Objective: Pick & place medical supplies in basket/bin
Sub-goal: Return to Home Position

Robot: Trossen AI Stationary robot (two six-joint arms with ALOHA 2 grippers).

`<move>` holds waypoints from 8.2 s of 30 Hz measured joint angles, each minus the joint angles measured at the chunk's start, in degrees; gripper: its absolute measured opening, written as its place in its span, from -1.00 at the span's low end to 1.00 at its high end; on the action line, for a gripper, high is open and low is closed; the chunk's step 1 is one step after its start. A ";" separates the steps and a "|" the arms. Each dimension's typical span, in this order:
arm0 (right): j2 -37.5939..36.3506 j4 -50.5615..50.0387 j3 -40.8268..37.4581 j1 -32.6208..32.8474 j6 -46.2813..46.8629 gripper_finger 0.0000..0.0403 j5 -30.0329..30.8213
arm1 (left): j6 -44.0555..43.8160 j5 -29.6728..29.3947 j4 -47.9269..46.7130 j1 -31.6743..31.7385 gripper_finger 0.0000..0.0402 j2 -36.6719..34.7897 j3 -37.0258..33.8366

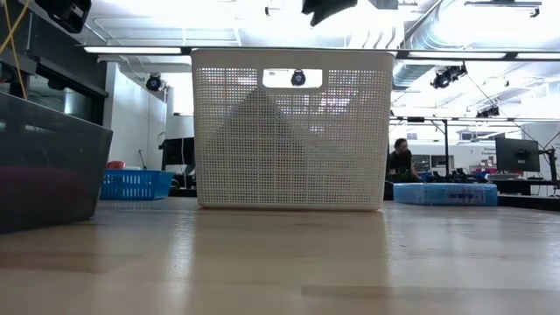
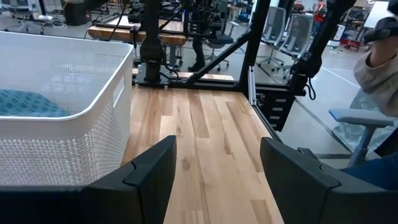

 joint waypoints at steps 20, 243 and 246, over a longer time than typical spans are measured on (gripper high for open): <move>-32.42 24.53 -42.45 22.50 15.27 0.24 2.86 | 0.02 0.15 0.26 -0.01 0.11 -0.04 0.00; -93.82 57.57 -102.77 27.83 3.31 0.24 -10.63 | 14.62 39.78 11.89 49.52 0.11 -21.03 -19.67; -93.82 57.58 -102.77 27.83 3.31 0.24 -10.62 | 14.58 39.54 14.29 49.52 0.11 -21.03 -20.82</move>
